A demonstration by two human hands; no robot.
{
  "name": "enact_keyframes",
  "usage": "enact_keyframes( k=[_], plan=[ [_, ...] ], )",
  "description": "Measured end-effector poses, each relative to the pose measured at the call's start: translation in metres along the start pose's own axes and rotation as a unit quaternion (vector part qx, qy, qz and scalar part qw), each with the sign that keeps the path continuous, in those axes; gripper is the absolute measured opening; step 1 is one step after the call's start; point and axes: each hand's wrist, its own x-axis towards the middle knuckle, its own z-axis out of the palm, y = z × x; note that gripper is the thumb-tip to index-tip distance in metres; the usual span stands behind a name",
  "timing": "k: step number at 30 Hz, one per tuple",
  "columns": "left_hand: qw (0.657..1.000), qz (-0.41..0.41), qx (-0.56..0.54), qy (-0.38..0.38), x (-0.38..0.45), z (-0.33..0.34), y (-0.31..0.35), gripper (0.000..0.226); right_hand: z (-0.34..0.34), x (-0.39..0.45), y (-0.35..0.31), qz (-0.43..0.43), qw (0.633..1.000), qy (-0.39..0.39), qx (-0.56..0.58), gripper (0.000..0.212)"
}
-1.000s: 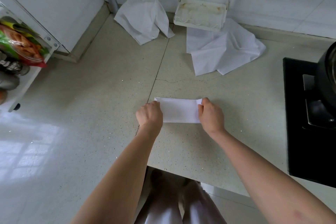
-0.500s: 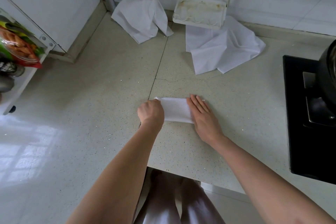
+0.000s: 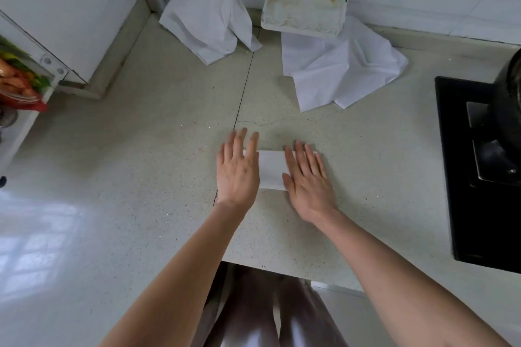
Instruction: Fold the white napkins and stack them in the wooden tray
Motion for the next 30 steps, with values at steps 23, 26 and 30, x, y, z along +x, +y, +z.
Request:
enact_keyframes(
  k=[23,26,30],
  plan=[
    [0.928,-0.303,-0.116,-0.181,0.016,-0.016,0.008,0.035,-0.069,0.053,0.014,-0.026,0.991,-0.113,-0.062,0.036],
    [0.888,-0.391,-0.160,-0.181,0.013,-0.014,0.011,0.017,-0.072,0.067,0.025,-0.019,0.980,-0.197,-0.015,0.013],
    [0.851,-0.453,-0.233,-0.125,-0.002,-0.018,0.013,0.021,-0.070,0.084,0.037,-0.040,0.976,-0.199,0.074,0.007]
  ],
)
